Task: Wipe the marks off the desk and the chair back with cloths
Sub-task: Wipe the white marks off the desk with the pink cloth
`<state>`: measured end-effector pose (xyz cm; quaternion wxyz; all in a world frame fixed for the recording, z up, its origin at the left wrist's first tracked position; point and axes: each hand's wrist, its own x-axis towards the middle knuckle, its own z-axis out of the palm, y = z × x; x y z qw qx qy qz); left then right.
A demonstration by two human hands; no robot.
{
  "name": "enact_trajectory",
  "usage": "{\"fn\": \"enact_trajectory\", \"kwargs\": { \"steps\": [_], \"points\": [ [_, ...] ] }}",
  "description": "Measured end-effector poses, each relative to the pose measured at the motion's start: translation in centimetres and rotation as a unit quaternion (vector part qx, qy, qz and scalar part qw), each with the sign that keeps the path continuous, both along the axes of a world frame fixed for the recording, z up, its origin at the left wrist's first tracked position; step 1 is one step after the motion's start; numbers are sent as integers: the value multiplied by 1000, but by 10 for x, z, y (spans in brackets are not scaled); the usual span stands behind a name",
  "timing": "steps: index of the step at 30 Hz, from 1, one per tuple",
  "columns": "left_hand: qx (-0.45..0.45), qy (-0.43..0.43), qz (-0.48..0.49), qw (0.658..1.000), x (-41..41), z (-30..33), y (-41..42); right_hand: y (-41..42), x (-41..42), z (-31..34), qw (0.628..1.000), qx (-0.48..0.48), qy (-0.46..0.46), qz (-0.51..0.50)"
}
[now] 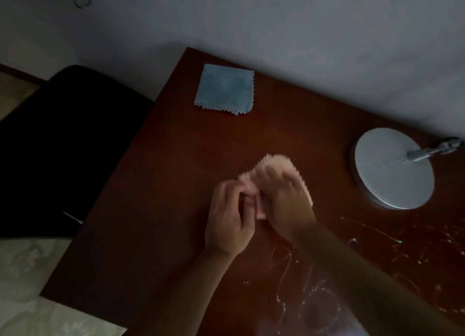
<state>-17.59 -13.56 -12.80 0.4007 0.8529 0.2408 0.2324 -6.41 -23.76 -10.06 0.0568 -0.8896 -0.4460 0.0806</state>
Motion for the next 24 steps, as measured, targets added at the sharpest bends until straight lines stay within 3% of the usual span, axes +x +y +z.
{"fn": "enact_trajectory", "kwargs": {
  "steps": [5,9,11,14,18,20,22,24],
  "points": [
    [12,21,-39,999,-10,2,-9,-67,-28,2,999,5,27,34],
    [10,34,-82,996,-34,6,-14,-46,46,4,993,15,34,-113],
    [20,35,-88,995,-43,6,-9,-34,70,0,992,23,41,-117],
    [26,43,-92,994,-62,4,-6,-46,40,-3,992,69,36,-100],
    [35,55,-113,991,-76,3,-11,-101,-74,-2,983,115,110,-92],
    [24,62,-115,991,-76,6,-14,-127,-114,-2,982,111,145,-40],
    [16,63,-106,992,-80,8,-20,-135,-118,-2,992,85,91,8],
    [23,65,-114,991,-87,9,-25,-136,-88,-5,990,97,72,-67]
  ]
}}
